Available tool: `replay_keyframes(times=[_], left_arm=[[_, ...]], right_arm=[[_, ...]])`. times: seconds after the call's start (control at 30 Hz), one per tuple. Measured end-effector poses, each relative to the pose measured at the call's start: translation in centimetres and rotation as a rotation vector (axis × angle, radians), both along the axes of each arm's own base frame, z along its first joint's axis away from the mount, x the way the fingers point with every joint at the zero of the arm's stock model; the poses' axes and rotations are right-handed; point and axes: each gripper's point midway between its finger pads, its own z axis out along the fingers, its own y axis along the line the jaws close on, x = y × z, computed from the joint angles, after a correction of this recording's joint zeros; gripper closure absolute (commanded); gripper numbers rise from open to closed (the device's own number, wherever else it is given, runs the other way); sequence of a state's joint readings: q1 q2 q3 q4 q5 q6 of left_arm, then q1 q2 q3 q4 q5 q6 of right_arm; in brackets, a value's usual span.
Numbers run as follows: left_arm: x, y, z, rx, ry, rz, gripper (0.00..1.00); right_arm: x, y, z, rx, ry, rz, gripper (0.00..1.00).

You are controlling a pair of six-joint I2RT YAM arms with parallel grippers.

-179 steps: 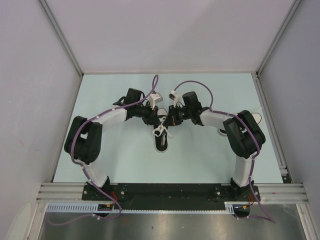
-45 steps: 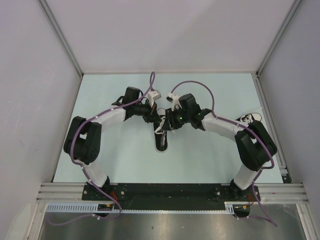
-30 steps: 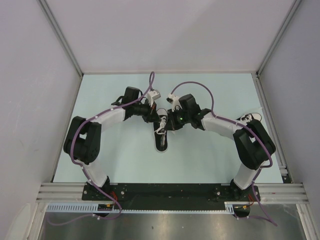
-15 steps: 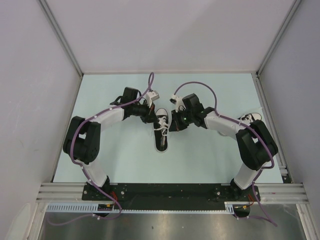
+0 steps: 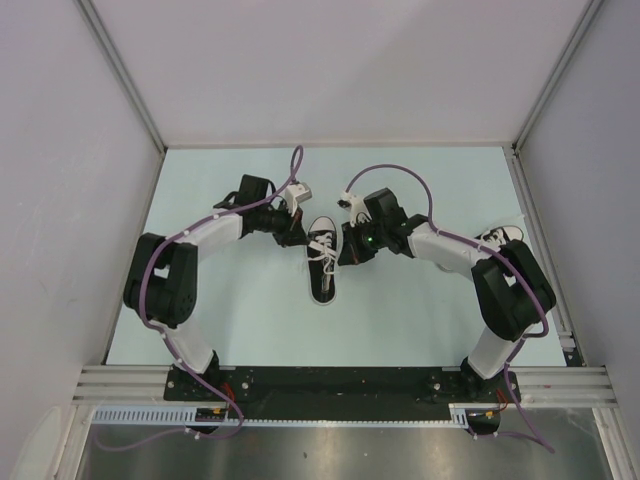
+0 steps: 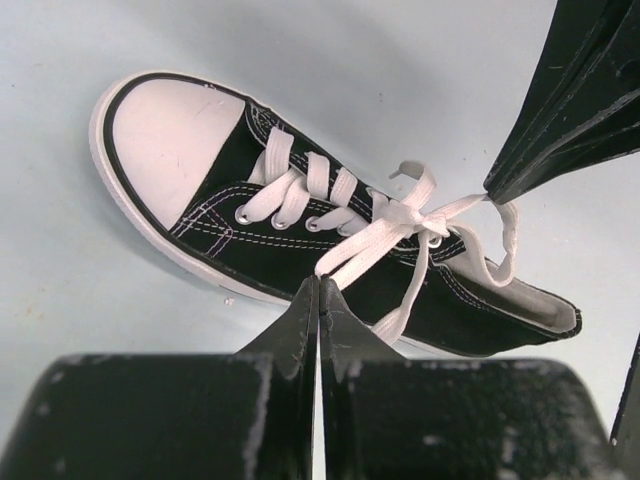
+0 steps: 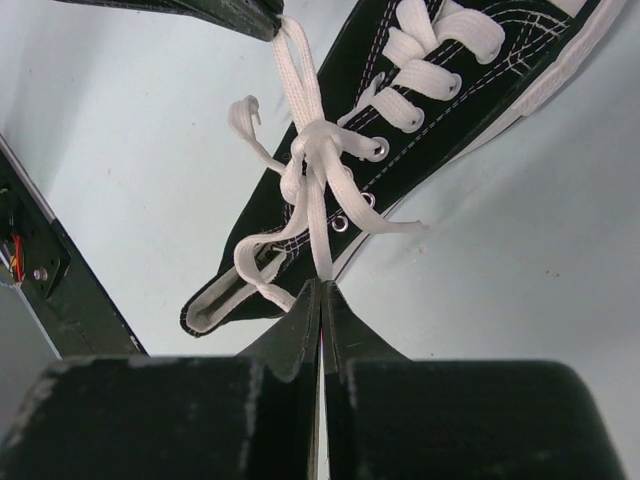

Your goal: Tie the shoes

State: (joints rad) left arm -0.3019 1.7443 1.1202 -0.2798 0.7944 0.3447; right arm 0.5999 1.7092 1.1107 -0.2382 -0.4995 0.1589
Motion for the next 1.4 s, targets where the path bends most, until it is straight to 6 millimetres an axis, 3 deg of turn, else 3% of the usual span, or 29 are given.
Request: replay_keyframes(times=[0.47,1.0,1.4], left_arm=[[-0.1,0.3,0.1,0.007,-0.005,-0.003,1.0],[0.3,2.2,0.3,0.031,-0.029,0.01,1.0],[0.1,2.4,-0.1,0.037,-0.023,0.015,1.0]], right_arm=[[0.0,0.0,0.9,0.011,-0.034,0.019,1.0],[-0.2,-0.3,0.5,-0.007,-0.039,0.038,1.0],[0.4,-1.0,-0.4,-0.046,-0.064,0.043,1.0]])
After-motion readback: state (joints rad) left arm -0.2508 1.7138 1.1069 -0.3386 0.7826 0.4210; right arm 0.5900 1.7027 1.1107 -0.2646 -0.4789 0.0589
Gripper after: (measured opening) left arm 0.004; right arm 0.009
